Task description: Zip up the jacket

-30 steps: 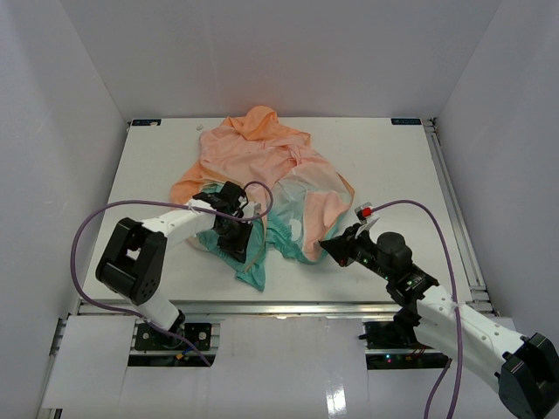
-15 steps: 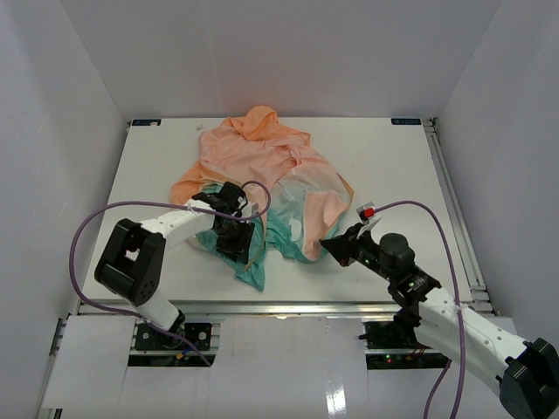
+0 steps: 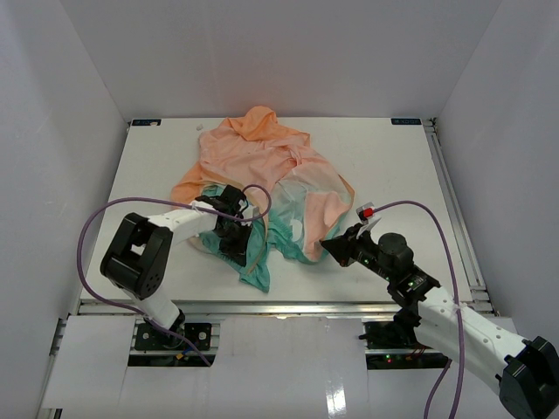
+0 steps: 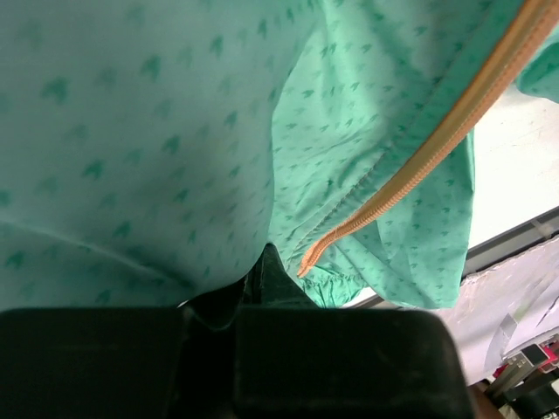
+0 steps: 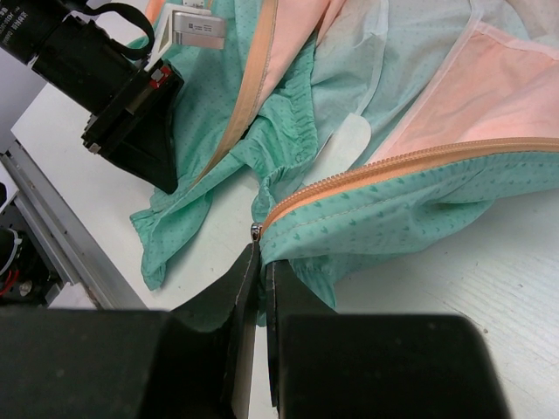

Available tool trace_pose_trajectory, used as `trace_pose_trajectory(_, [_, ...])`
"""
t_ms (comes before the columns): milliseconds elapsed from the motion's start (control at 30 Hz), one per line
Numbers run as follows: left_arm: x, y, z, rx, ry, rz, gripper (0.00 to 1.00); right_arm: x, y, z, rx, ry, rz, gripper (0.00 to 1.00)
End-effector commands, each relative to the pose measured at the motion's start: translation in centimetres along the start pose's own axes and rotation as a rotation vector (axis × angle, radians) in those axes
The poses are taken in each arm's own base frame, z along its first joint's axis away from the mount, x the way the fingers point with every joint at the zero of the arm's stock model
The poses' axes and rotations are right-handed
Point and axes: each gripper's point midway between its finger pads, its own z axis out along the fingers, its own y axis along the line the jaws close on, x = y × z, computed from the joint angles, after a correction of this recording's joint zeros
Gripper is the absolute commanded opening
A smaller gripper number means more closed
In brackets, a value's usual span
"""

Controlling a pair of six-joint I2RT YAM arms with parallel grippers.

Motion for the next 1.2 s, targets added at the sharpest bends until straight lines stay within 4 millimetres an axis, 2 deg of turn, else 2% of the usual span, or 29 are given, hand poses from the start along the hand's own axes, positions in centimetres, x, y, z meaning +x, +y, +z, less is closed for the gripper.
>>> trace_pose_trajectory(0, [-0.2, 0.4, -0.6, -0.036, -0.038, 0.005, 0.00, -1.7, 0.5, 0.2, -0.012, -0.049, -0.024, 0.08])
trace_pose_trajectory(133, [-2.0, 0.7, -2.9, -0.088, -0.133, -0.031, 0.01, -1.9, 0.6, 0.2, -0.015, -0.049, -0.025, 0.08])
trace_pose_trajectory(233, [-2.8, 0.2, -4.2, -0.091, -0.172, -0.046, 0.38, -1.9, 0.6, 0.2, -0.015, -0.048, -0.024, 0.08])
trace_pose_trajectory(367, [-2.6, -0.6, -4.8, -0.057, -0.181, -0.027, 0.53, -1.7, 0.5, 0.2, -0.014, -0.046, -0.023, 0.08])
trace_pose_trajectory(500, [-1.8, -0.7, -4.2, -0.078, -0.166, 0.017, 0.59, -1.6, 0.6, 0.2, -0.017, -0.043, -0.025, 0.08])
trace_pose_trajectory(700, [-0.8, -0.6, -2.6, -0.084, -0.115, 0.023, 0.59, -1.4, 0.5, 0.1, -0.015, -0.042, -0.024, 0.08])
trace_pose_trajectory(800, [-1.0, -0.9, -2.4, -0.062, -0.129, 0.034, 0.58, -1.3, 0.4, 0.1, -0.012, -0.044, -0.023, 0.08])
trace_pose_trajectory(967, [-0.8, 0.0, -1.5, -0.096, -0.114, 0.032, 0.52, -1.3, 0.4, 0.0, -0.012, -0.044, -0.023, 0.08])
trace_pose_trajectory(1167, [-0.1, 0.3, -0.1, -0.086, -0.075, 0.035, 0.53, -1.2, 0.3, -0.1, -0.009, -0.046, -0.024, 0.08])
